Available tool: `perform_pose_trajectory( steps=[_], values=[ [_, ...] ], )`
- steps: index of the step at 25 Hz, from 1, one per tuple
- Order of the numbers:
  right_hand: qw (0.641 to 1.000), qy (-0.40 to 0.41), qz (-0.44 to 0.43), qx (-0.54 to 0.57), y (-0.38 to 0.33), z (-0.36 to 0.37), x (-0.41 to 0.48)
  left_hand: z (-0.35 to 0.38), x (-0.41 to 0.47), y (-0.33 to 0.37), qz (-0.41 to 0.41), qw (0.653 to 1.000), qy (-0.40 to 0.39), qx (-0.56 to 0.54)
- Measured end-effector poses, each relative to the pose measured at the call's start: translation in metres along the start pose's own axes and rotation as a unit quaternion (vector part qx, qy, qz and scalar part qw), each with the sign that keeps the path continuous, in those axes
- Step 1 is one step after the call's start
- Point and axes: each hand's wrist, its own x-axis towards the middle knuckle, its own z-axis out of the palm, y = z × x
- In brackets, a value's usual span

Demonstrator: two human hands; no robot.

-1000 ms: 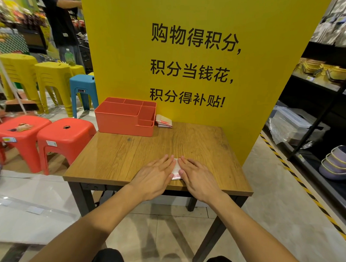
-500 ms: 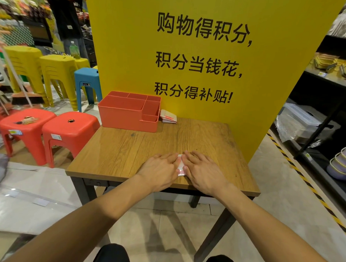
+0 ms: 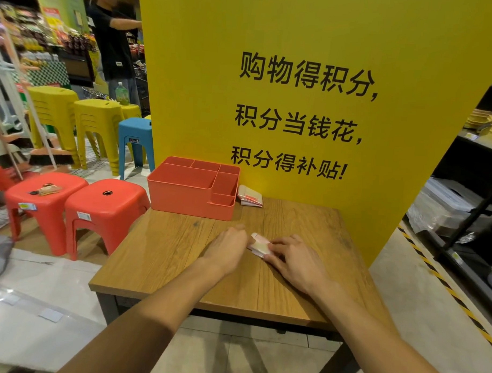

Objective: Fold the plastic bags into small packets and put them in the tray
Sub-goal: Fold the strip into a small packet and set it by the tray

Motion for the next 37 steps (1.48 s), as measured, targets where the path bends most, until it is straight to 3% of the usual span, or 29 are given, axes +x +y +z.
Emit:
perform_pose_trajectory(
  steps=[7, 11, 14, 21, 26, 34, 37],
  values=[
    [1.000, -0.022, 0.019, 0.001, 0.013, 0.015, 0.080, -0.010, -0.013, -0.064, -0.017, 0.999, 0.028, 0.031],
    [0.999, -0.022, 0.026, 0.010, 0.014, 0.023, 0.113, -0.028, -0.051, -0.108, -0.053, 0.995, 0.005, 0.088],
    [0.999, 0.005, 0.007, -0.049, 0.012, 0.027, 0.128, -0.033, -0.072, -0.124, -0.051, 0.995, -0.019, 0.084],
    [0.997, 0.021, 0.013, -0.075, 0.002, 0.032, 0.135, -0.030, -0.070, -0.131, -0.050, 0.994, -0.038, 0.087],
    [0.997, 0.051, 0.057, -0.010, -0.007, 0.029, 0.131, -0.030, -0.070, -0.130, -0.041, 0.995, -0.034, 0.086],
    [0.994, 0.047, 0.095, 0.005, -0.003, 0.027, 0.118, -0.035, -0.078, -0.123, -0.039, 0.998, -0.013, 0.047],
    [0.993, 0.058, 0.101, 0.025, -0.003, 0.016, 0.101, -0.059, -0.096, -0.117, -0.049, 0.998, 0.037, -0.004]
  ],
)
